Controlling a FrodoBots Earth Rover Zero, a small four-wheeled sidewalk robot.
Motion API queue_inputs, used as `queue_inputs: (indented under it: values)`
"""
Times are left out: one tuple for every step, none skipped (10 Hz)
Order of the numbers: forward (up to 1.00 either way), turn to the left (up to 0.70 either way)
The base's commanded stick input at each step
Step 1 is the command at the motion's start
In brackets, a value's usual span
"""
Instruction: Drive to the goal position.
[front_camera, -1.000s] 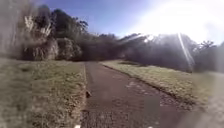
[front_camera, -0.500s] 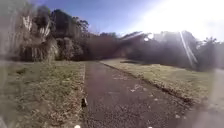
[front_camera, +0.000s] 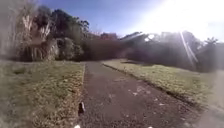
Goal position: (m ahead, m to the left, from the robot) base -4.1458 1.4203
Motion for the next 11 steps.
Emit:
queue_inputs:
  values:
    - [-0.58, 0.00]
    - [-0.58, 0.00]
    - [-0.59, 0.00]
    - [-0.59, 0.00]
    - [-0.59, 0.00]
    - [-0.60, 0.00]
    - [-0.61, 0.00]
    - [-0.64, 0.00]
    - [-0.66, -0.14]
    - [-0.66, -0.23]
    - [-0.65, -0.29]
